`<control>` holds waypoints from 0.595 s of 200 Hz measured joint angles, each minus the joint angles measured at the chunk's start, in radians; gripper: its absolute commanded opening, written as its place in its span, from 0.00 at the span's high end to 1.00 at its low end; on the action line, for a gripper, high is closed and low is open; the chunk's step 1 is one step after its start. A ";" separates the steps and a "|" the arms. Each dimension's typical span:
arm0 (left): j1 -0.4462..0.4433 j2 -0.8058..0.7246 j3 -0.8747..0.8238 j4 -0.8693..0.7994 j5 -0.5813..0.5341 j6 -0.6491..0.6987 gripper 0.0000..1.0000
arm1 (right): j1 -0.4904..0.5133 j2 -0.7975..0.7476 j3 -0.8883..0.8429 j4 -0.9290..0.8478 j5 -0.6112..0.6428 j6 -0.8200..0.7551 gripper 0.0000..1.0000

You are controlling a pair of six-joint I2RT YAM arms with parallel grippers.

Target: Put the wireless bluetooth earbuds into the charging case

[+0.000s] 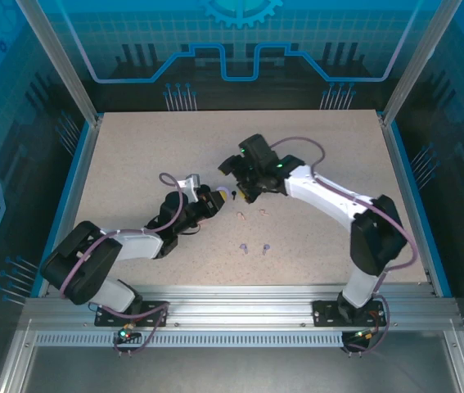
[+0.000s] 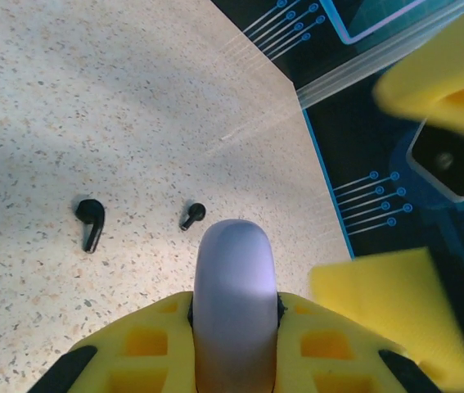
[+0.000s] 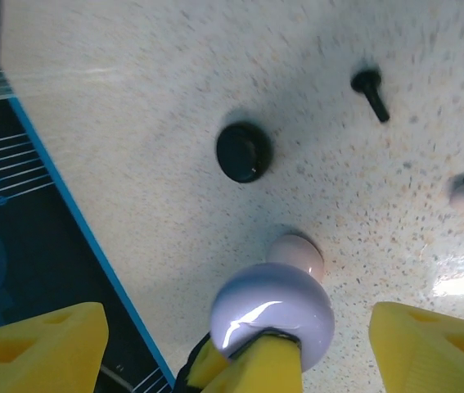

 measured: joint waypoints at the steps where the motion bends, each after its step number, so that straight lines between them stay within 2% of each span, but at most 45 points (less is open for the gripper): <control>1: 0.000 -0.002 0.002 -0.003 0.002 0.001 1.00 | -0.002 -0.005 -0.002 0.000 0.000 -0.003 0.15; 19: 0.007 -0.048 0.035 -0.072 0.059 0.037 1.00 | -0.051 -0.109 -0.060 0.006 0.003 -0.108 0.15; 52: 0.043 -0.116 0.116 -0.192 0.217 0.115 1.00 | -0.136 -0.323 -0.270 0.068 -0.012 -0.415 0.15; 88: 0.096 -0.151 0.172 -0.306 0.388 0.190 1.00 | -0.145 -0.537 -0.500 0.152 -0.098 -0.742 0.13; 119: 0.113 -0.151 0.209 -0.397 0.505 0.235 1.00 | -0.145 -0.629 -0.590 0.210 -0.201 -0.880 0.13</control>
